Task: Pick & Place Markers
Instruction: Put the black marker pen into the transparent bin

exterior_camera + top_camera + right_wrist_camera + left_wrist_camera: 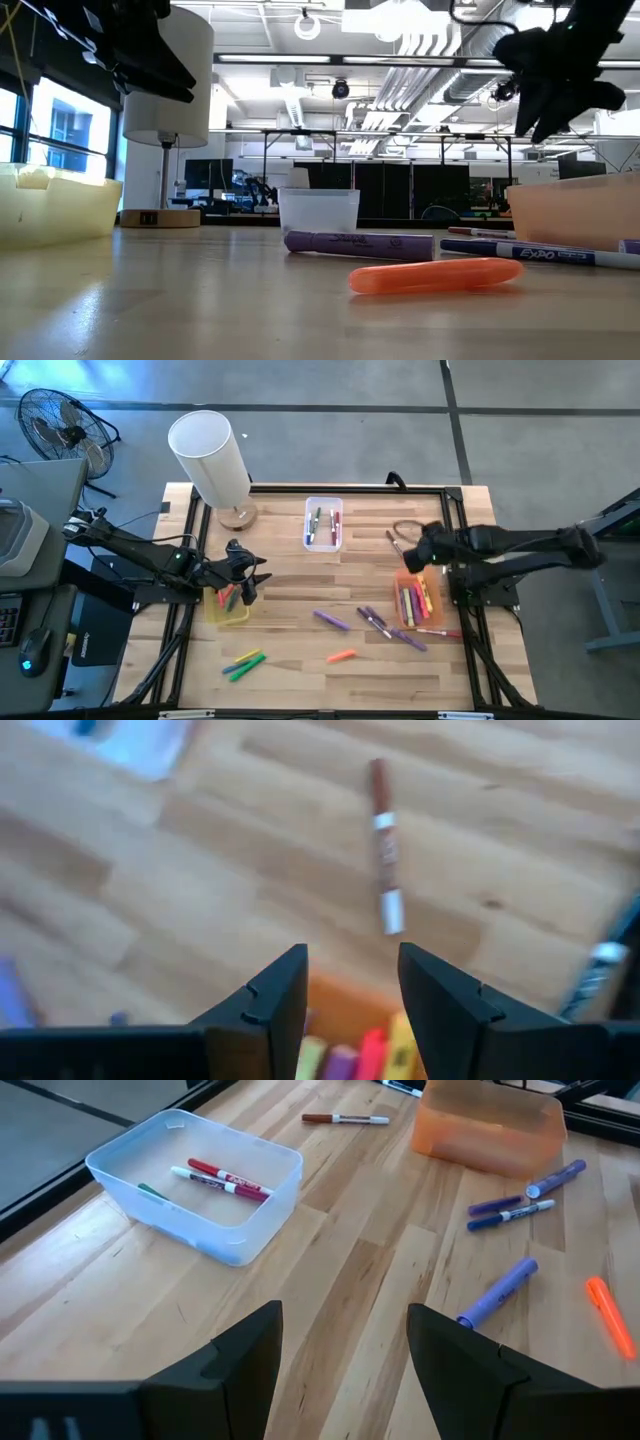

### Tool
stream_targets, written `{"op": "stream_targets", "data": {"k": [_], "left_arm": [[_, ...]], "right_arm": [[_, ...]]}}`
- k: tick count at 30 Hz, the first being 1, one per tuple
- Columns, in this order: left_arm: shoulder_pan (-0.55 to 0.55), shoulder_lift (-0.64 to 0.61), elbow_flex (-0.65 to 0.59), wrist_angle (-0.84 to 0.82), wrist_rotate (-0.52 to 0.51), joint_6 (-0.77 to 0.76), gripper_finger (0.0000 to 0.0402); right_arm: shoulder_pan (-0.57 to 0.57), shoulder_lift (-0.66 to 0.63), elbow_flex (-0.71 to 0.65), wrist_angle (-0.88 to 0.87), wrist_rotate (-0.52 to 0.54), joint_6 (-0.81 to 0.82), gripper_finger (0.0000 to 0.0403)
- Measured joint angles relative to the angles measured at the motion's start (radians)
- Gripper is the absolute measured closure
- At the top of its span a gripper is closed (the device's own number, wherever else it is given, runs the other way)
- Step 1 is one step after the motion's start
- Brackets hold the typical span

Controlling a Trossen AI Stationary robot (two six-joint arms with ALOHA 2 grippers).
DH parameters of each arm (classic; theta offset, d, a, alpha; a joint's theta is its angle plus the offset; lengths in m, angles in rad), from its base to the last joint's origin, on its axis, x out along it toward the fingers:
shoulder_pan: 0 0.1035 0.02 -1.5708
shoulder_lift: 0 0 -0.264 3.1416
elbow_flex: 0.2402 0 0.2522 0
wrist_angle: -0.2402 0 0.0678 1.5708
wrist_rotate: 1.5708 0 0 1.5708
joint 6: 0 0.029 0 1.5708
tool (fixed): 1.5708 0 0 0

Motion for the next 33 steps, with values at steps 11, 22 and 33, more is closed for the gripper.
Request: {"op": "stream_targets", "data": {"k": [11, 22, 33], "left_arm": [[0.0, 0.0, 0.0, 0.0, -0.046, -0.019, 0.019], [0.0, 0.0, 0.0, 0.0, -0.045, -0.056, 0.019], [0.0, 0.0, 0.0, 0.0, -0.043, -0.056, 0.019]], "right_arm": [[-0.582, 0.157, -0.005, -0.084, -0.15, -0.357, 0.0257], [-0.853, 0.351, -0.082, -0.088, -0.251, -0.509, 0.0257], [-0.893, 0.37, -0.229, 0.001, -0.301, -0.473, 0.0257]]}}
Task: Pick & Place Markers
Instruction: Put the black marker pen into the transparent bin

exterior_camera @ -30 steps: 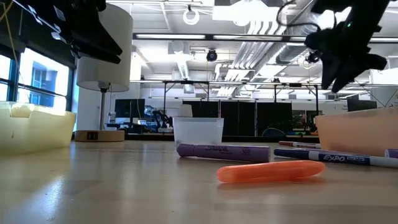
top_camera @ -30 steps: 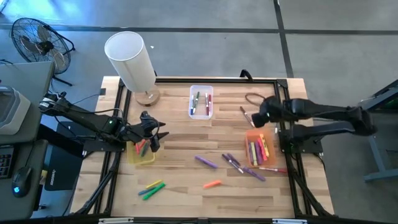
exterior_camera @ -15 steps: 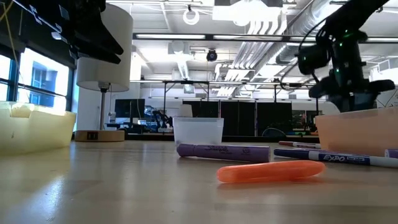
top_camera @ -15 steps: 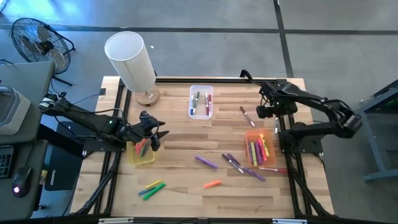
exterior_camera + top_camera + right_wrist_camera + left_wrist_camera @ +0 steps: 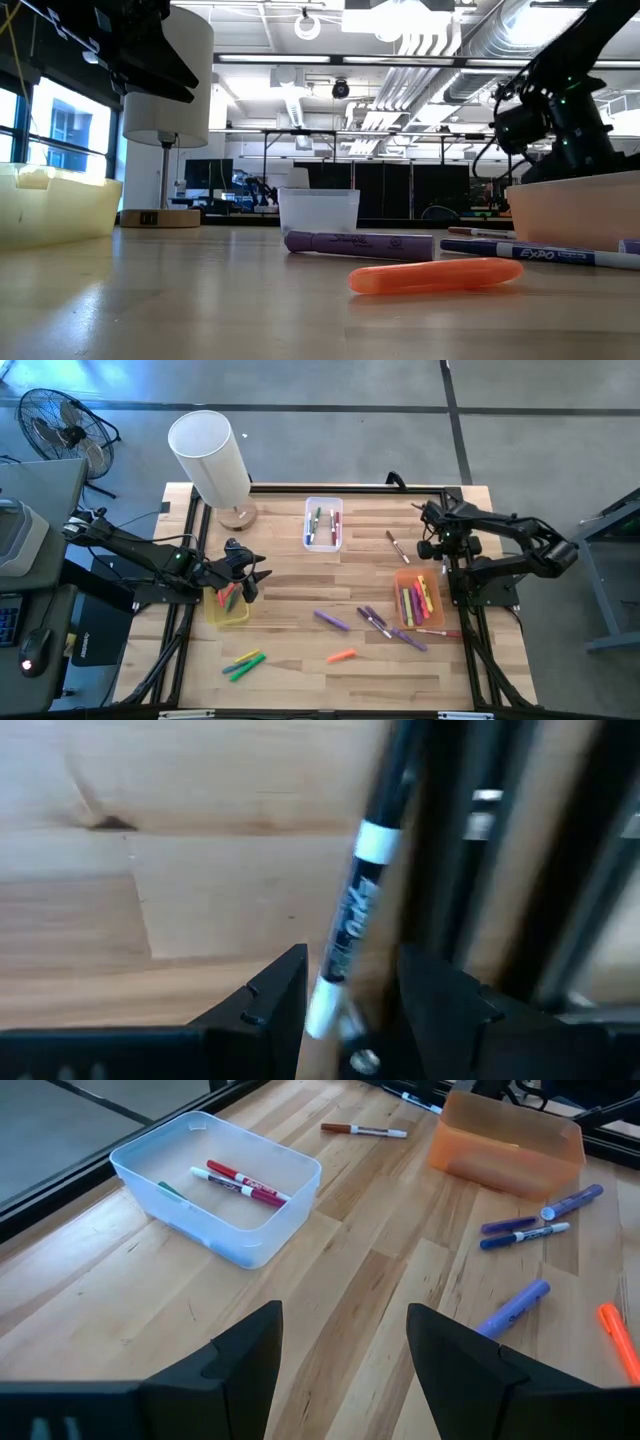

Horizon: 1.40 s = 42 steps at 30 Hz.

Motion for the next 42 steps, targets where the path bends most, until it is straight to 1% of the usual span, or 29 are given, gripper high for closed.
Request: {"op": "stream_targets", "data": {"k": [5, 8, 10, 13, 20, 22, 24, 26, 28, 30, 35, 38, 42], "left_arm": [[0.0, 0.0, 0.0, 0.0, 0.0, 0.0, 0.019], [0.0, 0.0, 0.0, 0.0, 0.0, 0.0, 0.019], [0.0, 0.0, 0.0, 0.0, 0.0, 0.0, 0.019], [0.0, 0.0, 0.0, 0.0, 0.0, 0.0, 0.019], [0.0, 0.0, 0.0, 0.0, 0.0, 0.0, 0.019], [0.0, 0.0, 0.0, 0.0, 0.0, 0.0, 0.019], [0.0, 0.0, 0.0, 0.0, 0.0, 0.0, 0.019], [0.0, 0.0, 0.0, 0.0, 0.003, 0.0, 0.019], [0.0, 0.0, 0.0, 0.0, 0.005, 0.0, 0.019], [0.0, 0.0, 0.0, 0.0, 0.005, 0.007, 0.019], [0.0, 0.0, 0.0, 0.033, -0.018, 0.034, 0.019], [0.0, 0.0, 0.0, 0.056, -0.019, 0.047, 0.019], [0.0, 0.006, 0.0, 0.058, -0.02, 0.053, 0.019]], "right_arm": [[0.0, -0.004, -0.07, 0.109, -0.038, 0.014, 0.0257], [0.0, -0.006, -0.084, 0.137, -0.046, 0.014, 0.0258], [0.001, -0.005, -0.081, 0.138, -0.031, 0.022, 0.0264], [0.002, -0.002, -0.068, 0.143, -0.027, 0.031, 0.0288], [0.002, -0.002, -0.061, 0.161, -0.011, 0.013, 0.0374], [0.002, -0.005, -0.06, 0.16, 0.005, -0.006, 0.0386], [0.002, -0.018, -0.061, 0.164, 0.017, -0.009, 0.0386], [0.004, -0.042, -0.064, 0.167, 0.025, -0.008, 0.0383], [0.009, -0.079, -0.065, 0.163, 0.066, 0.004, 0.0374], [0.015, -0.127, -0.063, 0.125, 0.08, 0.019, 0.037], [0.047, -0.265, -0.055, 0.031, 0.067, 0.057, 0.0383], [0.081, -0.344, -0.016, -0.026, 0.065, 0.088, 0.0383], [0.155, -0.424, 0.07, -0.058, 0.068, 0.135, 0.0376]]}}
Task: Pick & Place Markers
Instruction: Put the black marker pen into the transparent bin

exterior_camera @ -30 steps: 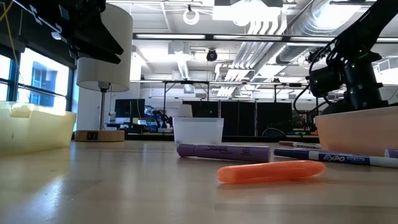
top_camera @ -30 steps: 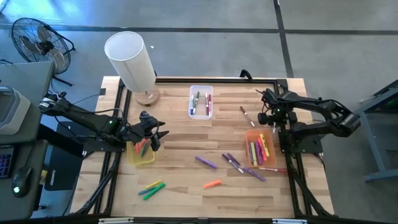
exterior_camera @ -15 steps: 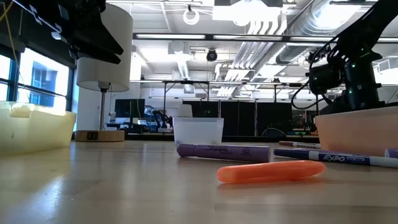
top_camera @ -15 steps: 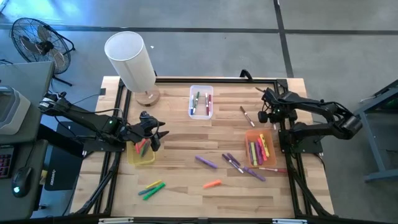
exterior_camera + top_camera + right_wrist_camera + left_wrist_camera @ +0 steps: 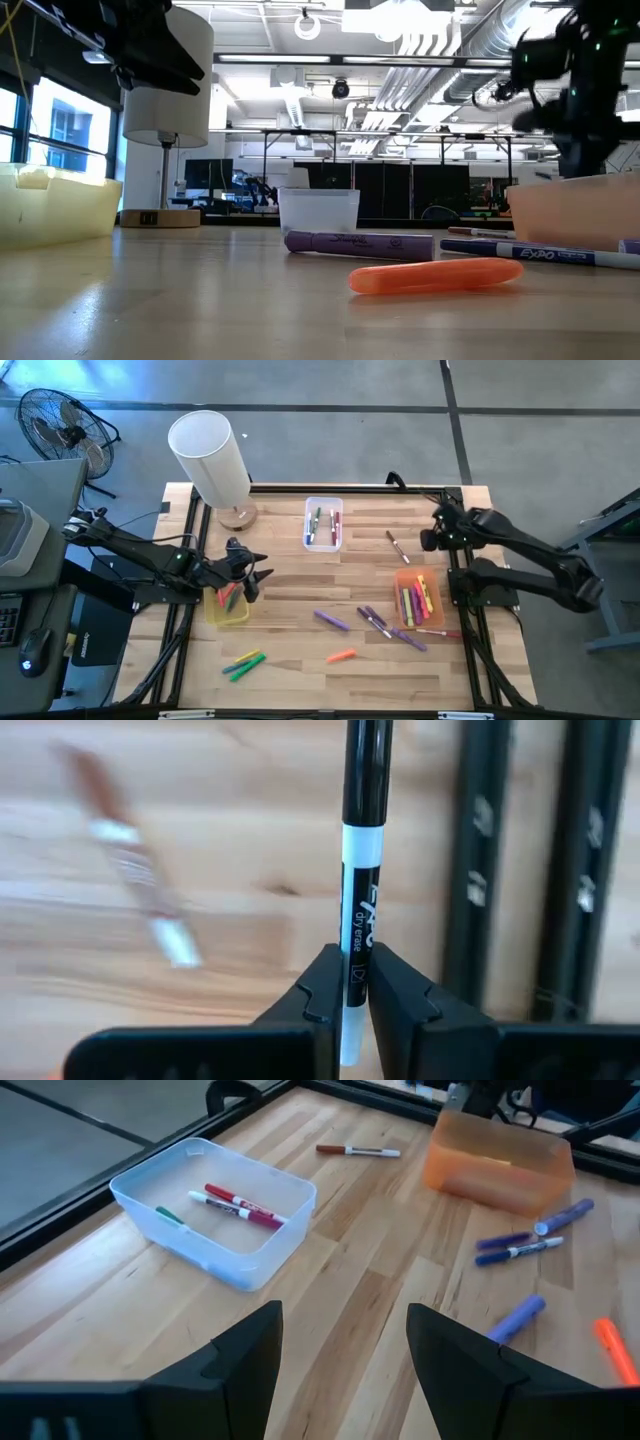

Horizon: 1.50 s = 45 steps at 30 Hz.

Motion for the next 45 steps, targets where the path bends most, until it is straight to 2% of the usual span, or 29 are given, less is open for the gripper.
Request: {"op": "stream_targets", "data": {"k": [5, 10, 14, 18, 24, 29, 33, 39, 45], "left_arm": [[0.0, 0.021, 0.0, 0.001, -0.002, 0.0, 0.019], [0.0, 0.061, 0.0, 0.003, -0.002, 0.0, 0.019], [0.0, 0.076, 0.0, 0.01, -0.02, 0.0, 0.019], [0.0, 0.076, 0.0, 0.045, -0.006, 0.0, 0.019], [0.0, 0.076, 0.0, 0.048, 0.0, 0.0, 0.019], [0.0, 0.076, 0.0, 0.047, 0.025, 0.0, 0.019], [0.0, 0.076, 0.0, 0.046, 0.053, 0.002, 0.019], [0.0, 0.076, 0.0, 0.044, 0.065, 0.025, 0.019], [0.0, 0.076, 0.0, 0.038, 0.071, 0.026, 0.019]], "right_arm": [[0.147, -0.02, 0.114, 0.081, 0.04, 0.03, 0.0382], [0.31, 0.039, 0.154, 0.415, 0.037, -0.003, 0.0381], [0.405, 0.189, 0.191, 0.648, 0.036, -0.048, 0.0382], [0.462, 0.41, 0.315, 0.738, 0.036, -0.096, 0.0382], [0.483, 0.774, 0.639, 0.669, 0.007, -0.168, 0.0382], [0.444, 1.029, 0.911, 0.501, -0.019, -0.183, 0.0382], [0.404, 1.187, 1.076, 0.354, -0.02, -0.166, 0.0382], [0.382, 1.336, 1.196, 0.259, -0.069, -0.177, 0.0379], [0.386, 1.357, 1.207, 0.263, -0.062, -0.19, 0.0325]]}}
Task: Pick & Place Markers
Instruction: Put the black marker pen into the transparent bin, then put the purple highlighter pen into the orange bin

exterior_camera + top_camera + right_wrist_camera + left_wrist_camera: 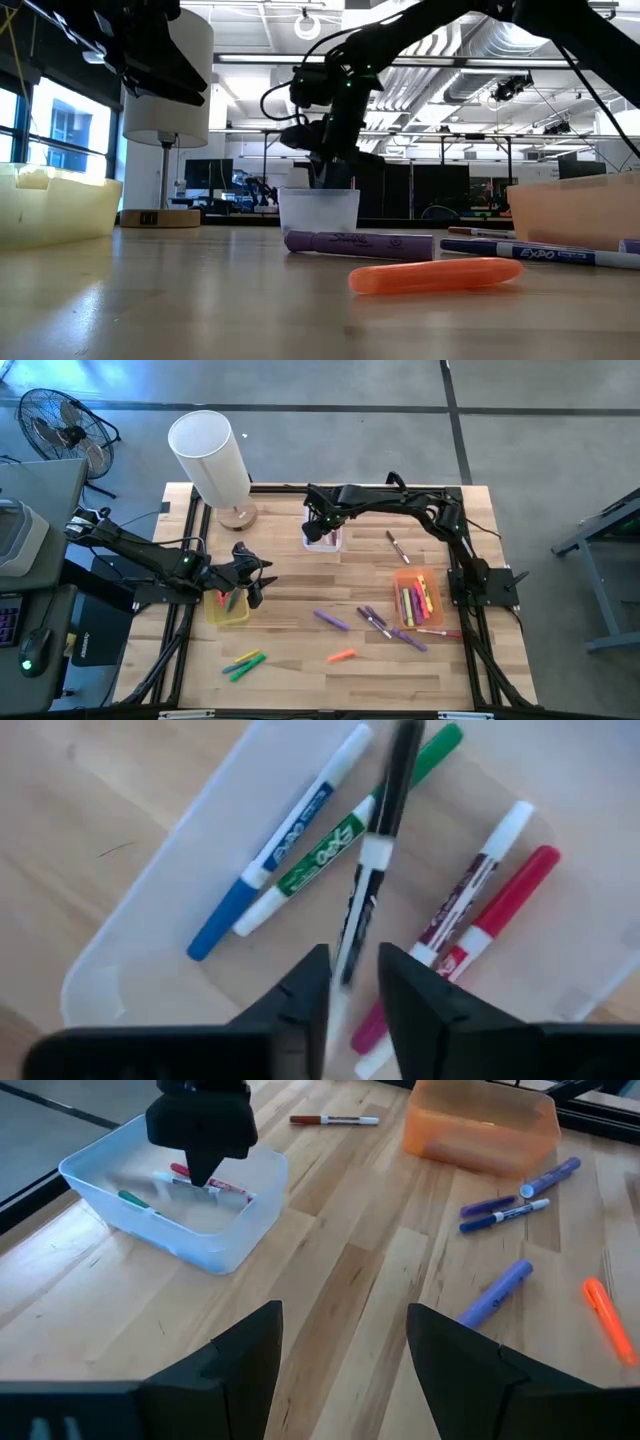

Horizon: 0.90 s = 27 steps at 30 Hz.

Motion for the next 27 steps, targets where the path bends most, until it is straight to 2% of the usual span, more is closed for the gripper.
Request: {"op": "stream_targets", "data": {"k": [6, 12, 15, 19, 23, 27], "left_arm": [[0.0, 0.0, 0.0, 0.001, 0.0, 0.018, 0.019], [0.0, 0.016, 0.0, 0.009, 0.0, 0.026, 0.019], [0.0, 0.037, 0.0, 0.014, 0.009, 0.026, 0.019], [0.0, 0.081, 0.0, 0.03, 0.014, 0.026, 0.019], [0.0, 0.139, 0.0, 0.09, 0.042, 0.092, 0.019], [0.0, 0.215, 0.004, 0.21, 0.079, 0.205, 0.019]], "right_arm": [[0.001, -0.02, 0.0, -0.001, -0.013, -0.049, 0.0277], [0.052, -0.123, -0.002, -0.023, 0.0, -0.176, 0.0271], [0.092, -0.221, -0.069, 0.003, -0.006, -0.23, 0.0271], [0.149, -0.405, -0.306, 0.112, 0.01, -0.202, 0.0271], [0.238, -0.656, -0.623, 0.355, 0.052, -0.109, 0.027], [0.37, -0.882, -0.917, 0.595, 0.173, -0.04, 0.027]]}}
